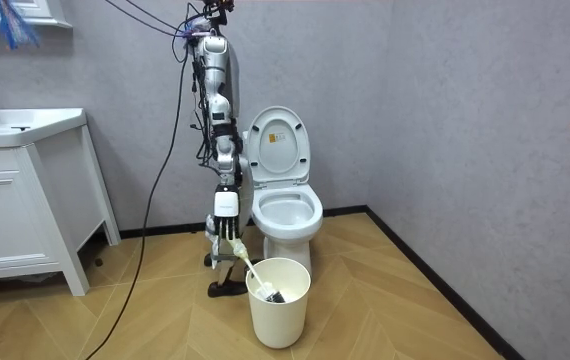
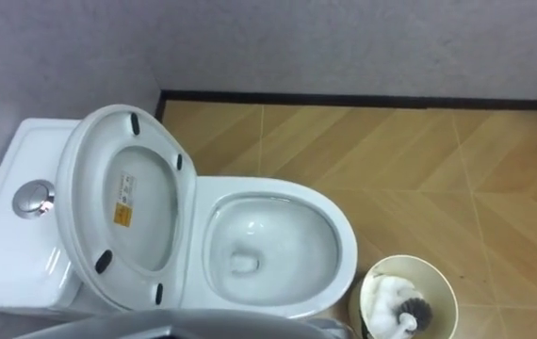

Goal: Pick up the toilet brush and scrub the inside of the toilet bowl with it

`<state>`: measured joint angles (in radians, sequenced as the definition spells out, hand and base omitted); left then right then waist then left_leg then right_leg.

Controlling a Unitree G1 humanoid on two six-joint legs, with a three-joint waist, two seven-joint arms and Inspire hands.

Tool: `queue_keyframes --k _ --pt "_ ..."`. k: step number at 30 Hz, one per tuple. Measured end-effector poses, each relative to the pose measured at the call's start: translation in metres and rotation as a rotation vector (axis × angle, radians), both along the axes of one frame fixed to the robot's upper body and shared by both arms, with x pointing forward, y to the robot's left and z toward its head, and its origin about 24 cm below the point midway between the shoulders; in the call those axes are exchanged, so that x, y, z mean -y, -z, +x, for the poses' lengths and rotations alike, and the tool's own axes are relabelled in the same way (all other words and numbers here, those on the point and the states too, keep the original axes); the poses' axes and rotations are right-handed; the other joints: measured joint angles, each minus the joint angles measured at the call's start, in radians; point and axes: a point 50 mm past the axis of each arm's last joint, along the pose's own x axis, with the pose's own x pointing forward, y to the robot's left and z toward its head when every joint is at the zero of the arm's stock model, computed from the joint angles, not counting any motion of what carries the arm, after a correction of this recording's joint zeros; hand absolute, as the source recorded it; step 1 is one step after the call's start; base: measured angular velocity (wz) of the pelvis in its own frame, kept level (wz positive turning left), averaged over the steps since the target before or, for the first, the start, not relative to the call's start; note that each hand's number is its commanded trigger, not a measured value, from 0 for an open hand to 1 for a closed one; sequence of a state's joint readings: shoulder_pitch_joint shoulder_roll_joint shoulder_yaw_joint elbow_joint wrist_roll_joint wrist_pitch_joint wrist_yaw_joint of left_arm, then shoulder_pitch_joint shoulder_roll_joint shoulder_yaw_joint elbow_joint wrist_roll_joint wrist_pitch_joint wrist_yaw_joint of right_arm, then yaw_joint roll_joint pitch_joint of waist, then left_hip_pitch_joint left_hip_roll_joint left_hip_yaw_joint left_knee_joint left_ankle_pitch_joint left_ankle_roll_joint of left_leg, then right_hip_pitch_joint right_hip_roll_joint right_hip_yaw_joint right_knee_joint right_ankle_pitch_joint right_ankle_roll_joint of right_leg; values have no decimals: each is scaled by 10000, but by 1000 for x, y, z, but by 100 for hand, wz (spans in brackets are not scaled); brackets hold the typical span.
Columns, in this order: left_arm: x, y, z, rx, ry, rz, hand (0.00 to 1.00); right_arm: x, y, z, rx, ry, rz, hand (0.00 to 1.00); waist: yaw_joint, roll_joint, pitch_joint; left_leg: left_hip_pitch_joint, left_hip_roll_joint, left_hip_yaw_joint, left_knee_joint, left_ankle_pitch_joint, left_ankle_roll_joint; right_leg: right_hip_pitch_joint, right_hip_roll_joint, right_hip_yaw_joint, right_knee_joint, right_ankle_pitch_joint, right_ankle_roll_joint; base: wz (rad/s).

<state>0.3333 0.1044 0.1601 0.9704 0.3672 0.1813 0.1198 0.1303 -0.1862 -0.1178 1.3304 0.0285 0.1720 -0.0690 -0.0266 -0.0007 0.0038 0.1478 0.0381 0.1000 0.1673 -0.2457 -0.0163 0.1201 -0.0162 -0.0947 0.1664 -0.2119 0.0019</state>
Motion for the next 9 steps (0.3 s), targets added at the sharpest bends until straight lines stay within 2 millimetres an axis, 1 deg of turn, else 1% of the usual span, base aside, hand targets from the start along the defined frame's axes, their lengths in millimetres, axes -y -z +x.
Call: queue_keyframes --k 2,3,5,9 --pt "3 1 3 44 153 -68 0 1 0 3 162 -138 -180 0 36 -18 12 0 1 20 0 0 0 -2 1 5 -5 0 0 0" --pt "4 1 5 75 256 -101 0 1 -1 9 376 -200 -244 0 59 -41 8 -6 0 9 0 0 0 -1 -1 -13 -5 0 0 0" --pt "4 1 8 123 319 -113 0 2 -1 14 627 -262 -297 0 56 -62 12 -4 0 -4 1 0 0 -2 -4 -20 -6 0 0 0" --pt "3 1 16 319 405 -141 0 2 -1 24 1050 -284 -287 0 69 -133 15 -31 -15 -199 3 0 0 6 -16 -118 -9 0 0 6"
